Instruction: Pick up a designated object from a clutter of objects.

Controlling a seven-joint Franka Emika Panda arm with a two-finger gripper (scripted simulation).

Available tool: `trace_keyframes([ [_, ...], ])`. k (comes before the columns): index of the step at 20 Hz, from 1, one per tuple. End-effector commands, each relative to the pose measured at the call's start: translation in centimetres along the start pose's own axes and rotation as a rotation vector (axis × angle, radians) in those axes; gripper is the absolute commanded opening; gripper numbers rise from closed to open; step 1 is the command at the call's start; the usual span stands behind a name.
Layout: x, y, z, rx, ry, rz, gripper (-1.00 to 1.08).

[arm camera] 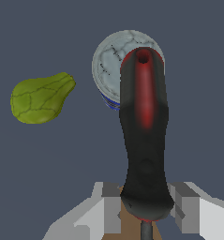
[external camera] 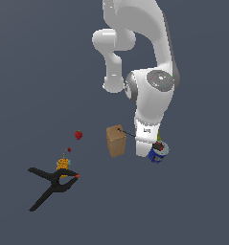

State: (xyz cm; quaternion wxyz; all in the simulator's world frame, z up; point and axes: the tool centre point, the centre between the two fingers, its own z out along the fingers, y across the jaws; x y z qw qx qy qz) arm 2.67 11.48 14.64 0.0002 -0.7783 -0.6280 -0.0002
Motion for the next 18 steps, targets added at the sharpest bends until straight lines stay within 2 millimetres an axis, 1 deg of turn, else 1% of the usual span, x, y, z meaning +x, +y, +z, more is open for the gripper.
trace_keyframes([
  [1, 0.0, 0.0, 0.0, 0.0, 0.0, 0.0, -1.0],
  [6, -0.4, 0.0, -0.3, 0.0, 0.0, 0.0, -1.0],
  [10, -1.4, -0.1, -1.4, 0.0, 0.0, 0.0, -1.0],
  [14, -3.1, -0.2, -3.1, 0.0, 0.0, 0.0, -1.0],
  [18, -5.7, -0.4, -5.7, 0.0, 0.001, 0.0, -1.0],
])
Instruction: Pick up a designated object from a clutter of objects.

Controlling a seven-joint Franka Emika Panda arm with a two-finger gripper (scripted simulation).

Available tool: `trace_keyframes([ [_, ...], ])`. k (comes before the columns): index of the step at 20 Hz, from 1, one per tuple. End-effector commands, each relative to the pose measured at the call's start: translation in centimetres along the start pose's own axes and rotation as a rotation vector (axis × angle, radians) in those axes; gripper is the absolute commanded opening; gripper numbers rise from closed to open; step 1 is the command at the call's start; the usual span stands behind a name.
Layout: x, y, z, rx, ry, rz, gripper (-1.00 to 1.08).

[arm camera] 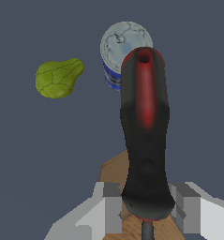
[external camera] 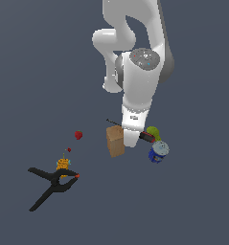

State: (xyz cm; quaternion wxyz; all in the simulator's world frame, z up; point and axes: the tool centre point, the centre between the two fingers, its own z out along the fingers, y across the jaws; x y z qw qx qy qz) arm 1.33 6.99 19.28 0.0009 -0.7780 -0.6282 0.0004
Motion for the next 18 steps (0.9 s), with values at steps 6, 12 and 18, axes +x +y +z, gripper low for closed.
trace_keyframes([
  [6, -6.1, -0.4, -6.2, -0.001, 0.003, 0.0, -1.0],
  [12, -11.5, -0.6, -11.8, -0.001, 0.005, 0.0, -1.0],
  [18, -16.4, -0.8, -16.8, -0.001, 0.003, 0.001, -1.0],
])
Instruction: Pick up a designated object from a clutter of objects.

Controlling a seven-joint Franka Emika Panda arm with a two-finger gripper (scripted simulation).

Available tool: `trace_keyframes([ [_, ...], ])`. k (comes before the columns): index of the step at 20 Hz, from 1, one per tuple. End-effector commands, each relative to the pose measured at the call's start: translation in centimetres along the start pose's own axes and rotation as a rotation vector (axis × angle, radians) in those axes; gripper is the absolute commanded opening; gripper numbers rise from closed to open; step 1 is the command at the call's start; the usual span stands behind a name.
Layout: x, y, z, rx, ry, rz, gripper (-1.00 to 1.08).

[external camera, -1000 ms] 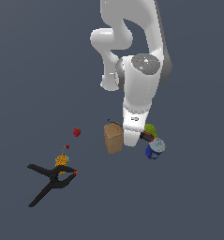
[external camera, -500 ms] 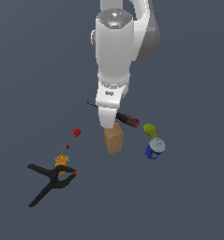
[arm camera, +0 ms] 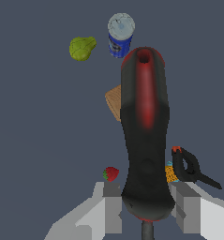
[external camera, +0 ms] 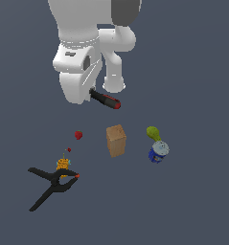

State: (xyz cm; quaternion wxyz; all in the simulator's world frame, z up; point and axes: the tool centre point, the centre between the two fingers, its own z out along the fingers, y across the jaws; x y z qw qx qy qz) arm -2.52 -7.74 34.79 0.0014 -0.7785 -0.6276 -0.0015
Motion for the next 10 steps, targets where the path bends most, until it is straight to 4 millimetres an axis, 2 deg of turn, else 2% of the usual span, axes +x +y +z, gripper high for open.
trace_keyframes([
  [1, -1.9, -0.1, -2.0, 0.0, -0.001, -0.001, -1.0],
  [5, -4.2, 0.0, -4.3, 0.0, -0.002, 0.0, -1.0],
  [10, -5.9, 0.1, -6.1, 0.0, -0.004, 0.0, -1.0],
])
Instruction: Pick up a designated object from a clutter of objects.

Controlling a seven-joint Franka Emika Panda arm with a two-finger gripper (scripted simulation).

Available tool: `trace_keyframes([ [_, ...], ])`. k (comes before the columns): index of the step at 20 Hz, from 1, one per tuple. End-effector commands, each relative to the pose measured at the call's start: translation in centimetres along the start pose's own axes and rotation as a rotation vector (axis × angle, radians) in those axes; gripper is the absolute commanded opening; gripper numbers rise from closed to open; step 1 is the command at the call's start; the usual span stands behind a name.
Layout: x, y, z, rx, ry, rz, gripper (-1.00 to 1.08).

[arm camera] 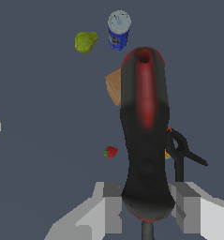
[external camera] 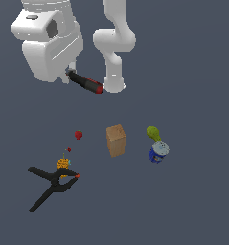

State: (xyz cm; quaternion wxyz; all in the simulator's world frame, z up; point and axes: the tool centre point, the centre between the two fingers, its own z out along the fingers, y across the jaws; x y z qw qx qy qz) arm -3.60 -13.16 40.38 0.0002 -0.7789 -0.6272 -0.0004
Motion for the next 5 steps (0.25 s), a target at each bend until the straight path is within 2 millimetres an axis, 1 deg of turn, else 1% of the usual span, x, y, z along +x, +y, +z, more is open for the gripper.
trace_keyframes([
  [1, -0.65, 0.06, -0.71, 0.0, -0.001, -0.001, -1.0],
  [5, -1.0, 0.12, -1.05, 0.0, -0.001, -0.001, -1.0],
])
